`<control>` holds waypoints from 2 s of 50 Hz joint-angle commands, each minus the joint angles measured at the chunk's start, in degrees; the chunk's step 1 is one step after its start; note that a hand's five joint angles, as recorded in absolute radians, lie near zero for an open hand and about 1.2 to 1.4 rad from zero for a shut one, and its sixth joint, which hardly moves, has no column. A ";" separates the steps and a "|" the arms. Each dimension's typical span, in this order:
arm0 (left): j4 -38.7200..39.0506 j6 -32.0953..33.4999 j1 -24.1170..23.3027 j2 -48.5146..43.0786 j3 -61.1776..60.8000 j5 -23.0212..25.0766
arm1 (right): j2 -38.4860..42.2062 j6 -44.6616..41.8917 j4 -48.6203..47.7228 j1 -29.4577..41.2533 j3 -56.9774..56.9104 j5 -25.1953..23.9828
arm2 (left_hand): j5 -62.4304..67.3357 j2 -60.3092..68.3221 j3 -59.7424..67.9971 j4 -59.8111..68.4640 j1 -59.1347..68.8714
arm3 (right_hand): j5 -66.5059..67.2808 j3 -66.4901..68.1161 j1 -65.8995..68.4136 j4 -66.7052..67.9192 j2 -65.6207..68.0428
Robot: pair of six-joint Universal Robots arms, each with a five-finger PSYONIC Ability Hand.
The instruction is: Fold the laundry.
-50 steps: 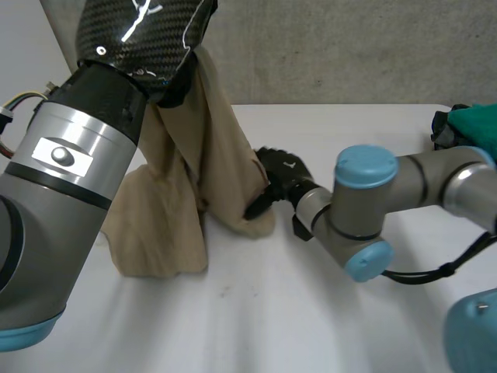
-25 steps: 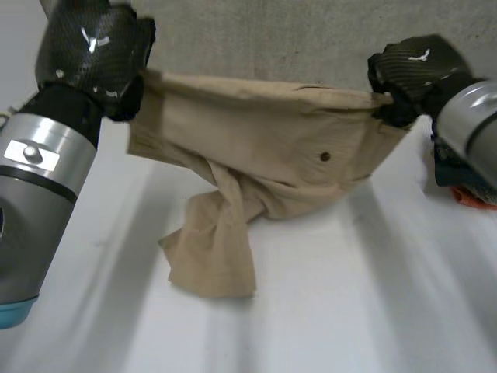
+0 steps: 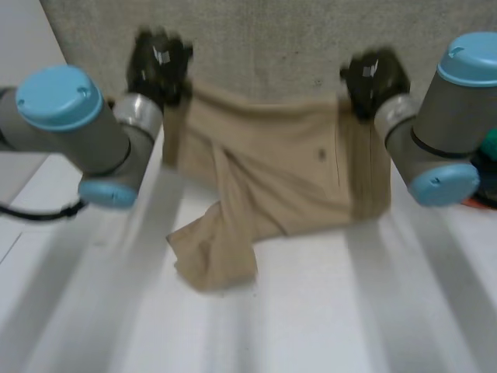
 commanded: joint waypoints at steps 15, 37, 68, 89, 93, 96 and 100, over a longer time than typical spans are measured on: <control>20.08 -0.60 0.32 7.33 -4.87 -0.24 | -6.00 6.02 -27.37 0.32 3.07 0.08 | 14.16 10.98 11.06 11.06 15.07 | 13.30 12.24 23.12 11.87 12.25; 3.83 0.98 -4.69 9.61 -40.74 -2.70 | -2.13 3.21 -7.86 -0.30 28.39 -4.06 | 14.16 10.98 11.06 11.06 15.07 | 13.30 12.24 23.12 11.87 12.25; -11.21 -5.43 -8.65 24.82 -33.90 -8.06 | -11.38 20.51 -6.71 -0.12 45.01 -4.67 | 14.16 10.98 11.06 11.06 15.07 | -56.70 -57.76 -46.88 -58.13 -57.75; -11.56 -12.20 -8.82 21.66 -20.27 -8.32 | 6.47 30.28 -13.65 1.37 26.02 3.59 | 14.16 10.98 11.06 11.06 15.07 | -23.18 -24.25 -13.37 -24.61 -24.23; -11.65 -12.20 -8.30 21.66 -20.62 -8.41 | 7.27 30.10 -16.28 1.28 25.23 3.59 | 14.16 10.98 11.06 11.06 15.07 | 13.28 12.22 23.10 11.85 12.23; -11.83 -12.11 -8.12 21.75 -21.58 -8.33 | 6.39 29.75 -17.08 1.28 25.32 3.24 | 14.16 10.98 11.06 11.06 15.07 | 13.30 12.24 23.12 11.87 12.25; -12.44 -11.76 -7.77 22.10 -24.74 -8.24 | 1.31 29.40 -15.77 0.58 27.33 2.80 | 14.16 10.98 11.06 11.06 15.07 | 13.30 12.24 23.12 11.87 12.25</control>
